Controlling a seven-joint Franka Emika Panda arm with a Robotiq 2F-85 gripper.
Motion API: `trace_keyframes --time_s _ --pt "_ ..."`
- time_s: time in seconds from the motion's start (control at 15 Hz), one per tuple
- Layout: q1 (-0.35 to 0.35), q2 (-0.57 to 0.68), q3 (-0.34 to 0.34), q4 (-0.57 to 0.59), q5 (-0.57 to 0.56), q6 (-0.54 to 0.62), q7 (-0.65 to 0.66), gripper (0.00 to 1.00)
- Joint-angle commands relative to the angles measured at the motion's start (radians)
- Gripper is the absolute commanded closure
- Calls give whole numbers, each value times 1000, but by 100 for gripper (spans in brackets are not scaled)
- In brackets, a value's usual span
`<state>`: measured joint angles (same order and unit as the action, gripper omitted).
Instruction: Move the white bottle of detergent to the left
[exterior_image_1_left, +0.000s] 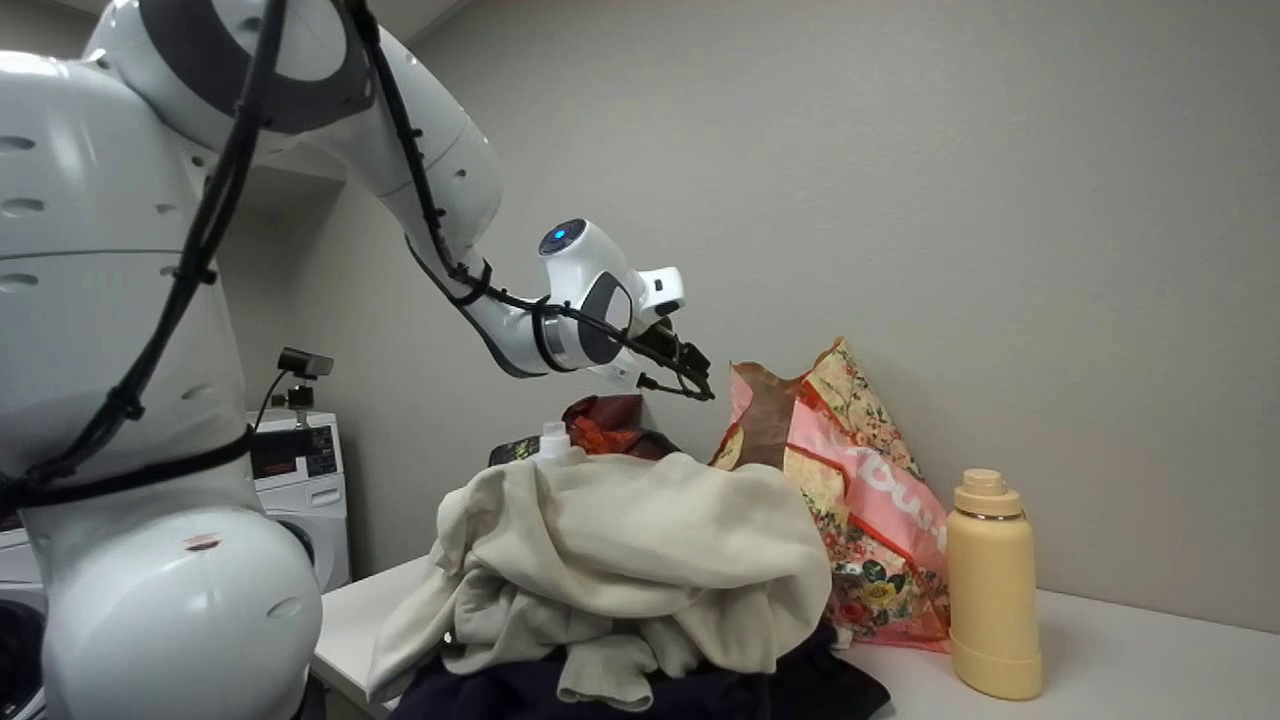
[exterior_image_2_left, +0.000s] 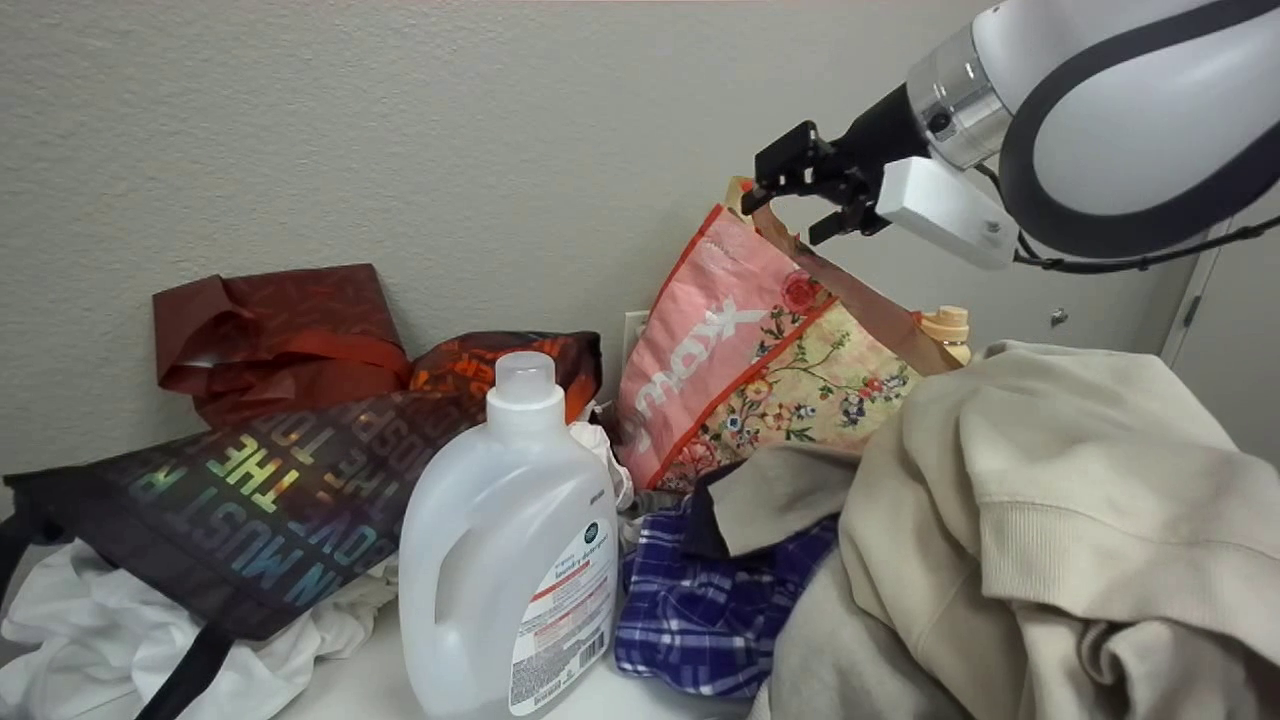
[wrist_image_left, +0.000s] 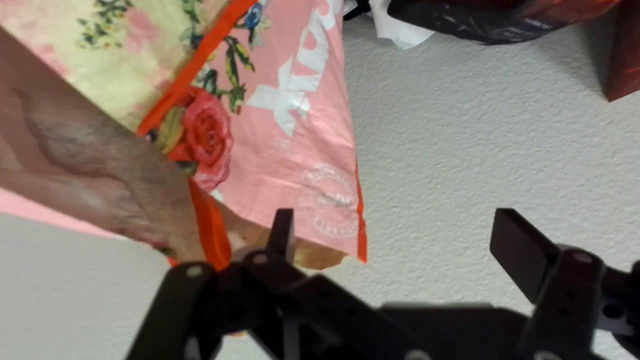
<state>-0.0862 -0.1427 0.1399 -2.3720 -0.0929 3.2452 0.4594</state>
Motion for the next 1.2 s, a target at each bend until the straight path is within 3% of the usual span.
trace_keyframes --time_s 0.0,0.2,0.53,0.6,0.8,1.13 --pt "36 -121 -87 -36 40 -94 -14 0" --pt "46 -212 -166 -45 45 -177 -33 0" --pt "17 -343 -231 -4 10 -410 -30 0" --pt "-34 -362 -191 10 61 -466 -71 0" --pt "-83 -410 -176 48 43 -640 -85 0" --pt "-126 -457 -151 76 17 -823 -88 0"
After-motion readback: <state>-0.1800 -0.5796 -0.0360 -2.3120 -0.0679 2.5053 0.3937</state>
